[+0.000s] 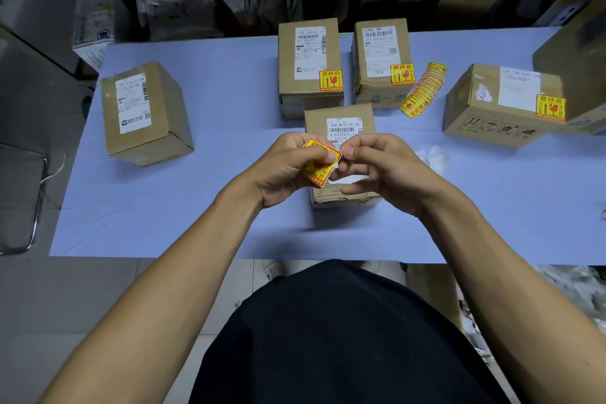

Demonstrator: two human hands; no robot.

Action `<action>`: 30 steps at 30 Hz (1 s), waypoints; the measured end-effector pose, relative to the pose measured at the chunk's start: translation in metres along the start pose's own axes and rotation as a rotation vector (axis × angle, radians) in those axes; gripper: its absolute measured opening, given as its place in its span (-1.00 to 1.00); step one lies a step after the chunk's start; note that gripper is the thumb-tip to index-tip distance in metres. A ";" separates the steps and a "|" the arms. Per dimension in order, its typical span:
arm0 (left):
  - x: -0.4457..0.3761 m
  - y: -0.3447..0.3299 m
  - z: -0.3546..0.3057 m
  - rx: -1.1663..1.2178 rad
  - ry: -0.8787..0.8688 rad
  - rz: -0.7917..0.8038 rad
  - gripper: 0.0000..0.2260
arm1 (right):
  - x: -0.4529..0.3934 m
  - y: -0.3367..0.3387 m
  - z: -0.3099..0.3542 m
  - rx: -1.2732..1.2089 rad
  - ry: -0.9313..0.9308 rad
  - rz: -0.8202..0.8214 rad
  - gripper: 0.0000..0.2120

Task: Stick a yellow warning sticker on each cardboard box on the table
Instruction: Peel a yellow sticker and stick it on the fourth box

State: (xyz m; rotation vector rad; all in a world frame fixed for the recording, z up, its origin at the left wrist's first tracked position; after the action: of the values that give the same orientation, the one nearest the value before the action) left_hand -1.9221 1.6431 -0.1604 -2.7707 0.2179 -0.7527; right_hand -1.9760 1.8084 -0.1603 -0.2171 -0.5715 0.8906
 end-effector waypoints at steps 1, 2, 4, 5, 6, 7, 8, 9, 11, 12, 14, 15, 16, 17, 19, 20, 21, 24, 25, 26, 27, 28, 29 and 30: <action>0.001 0.000 -0.001 0.011 0.002 0.010 -0.94 | 0.001 0.000 0.000 -0.014 0.000 0.013 -0.80; 0.002 -0.001 -0.002 0.017 0.003 0.020 -0.95 | 0.003 -0.001 0.000 -0.026 0.002 0.026 -0.81; 0.003 -0.003 -0.003 0.011 -0.001 0.034 -0.95 | 0.005 -0.003 0.000 -0.031 0.012 0.037 -0.81; 0.003 -0.003 -0.004 0.005 -0.005 0.035 -0.95 | 0.006 -0.004 0.000 -0.025 0.019 0.035 -0.80; 0.003 -0.004 -0.005 0.001 -0.010 0.035 -0.95 | 0.006 -0.005 0.000 -0.019 0.026 0.029 -0.78; 0.003 -0.004 -0.005 -0.003 -0.014 0.035 -0.95 | 0.007 -0.006 0.000 -0.015 0.035 0.020 -0.77; 0.003 -0.004 -0.006 -0.009 -0.017 0.036 -0.94 | 0.007 -0.006 -0.001 -0.015 0.046 0.010 -0.77; 0.004 -0.004 -0.007 -0.018 -0.020 0.036 -0.92 | 0.007 -0.007 -0.001 -0.017 0.056 0.002 -0.76; 0.004 -0.005 -0.008 -0.036 -0.022 0.028 -0.92 | 0.008 -0.008 -0.001 -0.026 0.065 -0.005 -0.76; 0.004 -0.005 -0.009 -0.043 -0.021 0.020 -0.93 | 0.008 -0.008 -0.001 -0.028 0.068 -0.007 -0.78; 0.004 -0.006 -0.010 -0.054 -0.017 0.011 -0.94 | 0.008 -0.009 0.000 -0.023 0.071 -0.005 -0.79; 0.004 -0.006 -0.011 -0.061 -0.016 0.010 -0.94 | 0.008 -0.009 0.000 -0.020 0.072 -0.002 -0.78; 0.004 -0.006 -0.011 -0.069 -0.015 0.011 -0.94 | 0.008 -0.009 0.000 -0.018 0.074 0.001 -0.77; 0.004 -0.007 -0.012 -0.077 -0.015 0.012 -0.93 | 0.008 -0.009 0.000 -0.014 0.077 0.004 -0.76; 0.005 -0.007 -0.013 -0.089 -0.017 0.017 -0.91 | 0.008 -0.010 0.001 -0.002 0.084 0.010 -0.75; 0.005 -0.007 -0.014 -0.093 -0.017 0.020 -0.90 | 0.008 -0.010 0.001 0.003 0.087 0.011 -0.76; 0.005 -0.007 -0.014 -0.096 -0.017 0.023 -0.89 | 0.008 -0.011 0.001 0.005 0.089 0.011 -0.78; 0.005 -0.007 -0.014 -0.110 -0.020 0.022 -0.89 | 0.009 -0.011 0.000 -0.004 0.094 0.016 -0.82; 0.005 -0.006 -0.014 -0.113 -0.021 0.014 -0.91 | 0.009 -0.011 0.000 -0.014 0.094 0.018 -0.83; 0.006 -0.006 -0.014 -0.116 -0.021 0.005 -0.92 | 0.009 -0.011 0.000 -0.026 0.095 0.021 -0.84; 0.006 -0.005 -0.014 -0.118 -0.020 -0.002 -0.93 | 0.009 -0.011 0.000 -0.032 0.096 0.022 -0.84; 0.006 -0.004 -0.014 -0.119 -0.018 -0.002 -0.93 | 0.009 -0.012 0.000 -0.032 0.098 0.021 -0.84; 0.006 -0.004 -0.015 -0.122 -0.016 0.000 -0.93 | 0.009 -0.012 0.000 -0.026 0.099 0.018 -0.84; 0.006 -0.004 -0.015 -0.124 -0.014 0.003 -0.94 | 0.008 -0.012 0.000 -0.020 0.101 0.016 -0.83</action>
State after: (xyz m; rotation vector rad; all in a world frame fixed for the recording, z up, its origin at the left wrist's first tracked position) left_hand -1.9241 1.6424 -0.1438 -2.8907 0.2748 -0.7422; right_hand -1.9639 1.8075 -0.1518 -0.2830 -0.4857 0.8845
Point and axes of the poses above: each hand's wrist, its own x-axis away from the middle knuckle, its own y-axis out of the back of the hand, z = x × y, the point moved 2 cm from there along -x, towards the middle knuckle, and after that the axes turned 7 degrees about z, right-handed, at the moved point
